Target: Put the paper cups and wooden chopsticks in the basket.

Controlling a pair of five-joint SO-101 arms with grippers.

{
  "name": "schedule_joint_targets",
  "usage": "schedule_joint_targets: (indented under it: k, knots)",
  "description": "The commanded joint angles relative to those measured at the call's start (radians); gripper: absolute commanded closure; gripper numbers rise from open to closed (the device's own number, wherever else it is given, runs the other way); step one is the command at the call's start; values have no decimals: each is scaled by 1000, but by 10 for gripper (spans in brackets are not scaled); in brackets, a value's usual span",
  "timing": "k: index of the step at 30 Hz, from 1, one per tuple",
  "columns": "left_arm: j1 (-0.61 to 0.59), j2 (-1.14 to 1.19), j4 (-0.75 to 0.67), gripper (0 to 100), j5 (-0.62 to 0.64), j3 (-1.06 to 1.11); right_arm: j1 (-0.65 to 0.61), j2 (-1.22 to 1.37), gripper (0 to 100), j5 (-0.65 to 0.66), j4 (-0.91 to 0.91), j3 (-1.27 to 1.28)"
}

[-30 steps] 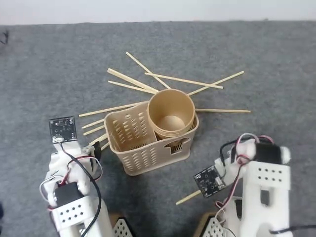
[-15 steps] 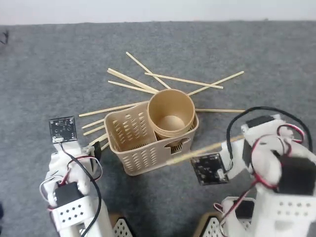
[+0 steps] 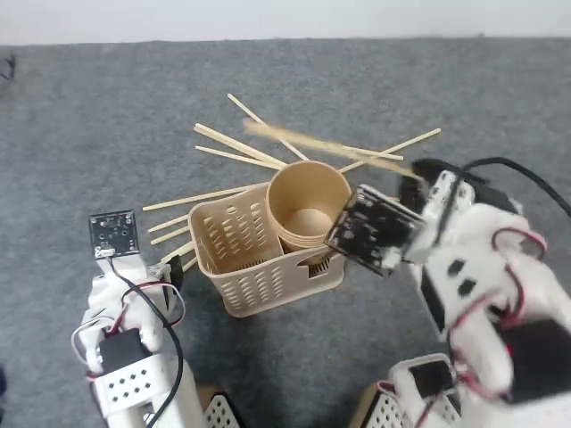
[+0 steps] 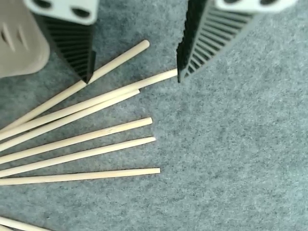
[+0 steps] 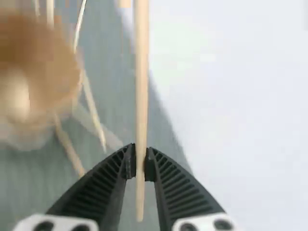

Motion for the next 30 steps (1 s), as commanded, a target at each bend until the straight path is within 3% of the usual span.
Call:
schedule_joint_targets:
  k: [1,6,10,16,30]
  knots:
    - [5,-11,-20,739,2,-4,-142,-38,991,-327,-151,-6]
    - [5,-11,-20,739,2,2,-257,35,991,-614,-282,-6]
    - [5,-11,-20,739,2,2,-397,189,991,-713,-294,-6]
    - [5,-11,-20,739,2,2,-575,377,991,-720,-298,-6]
    - [5,-11,-20,739,2,2,-579,246,957,-717,-516,385]
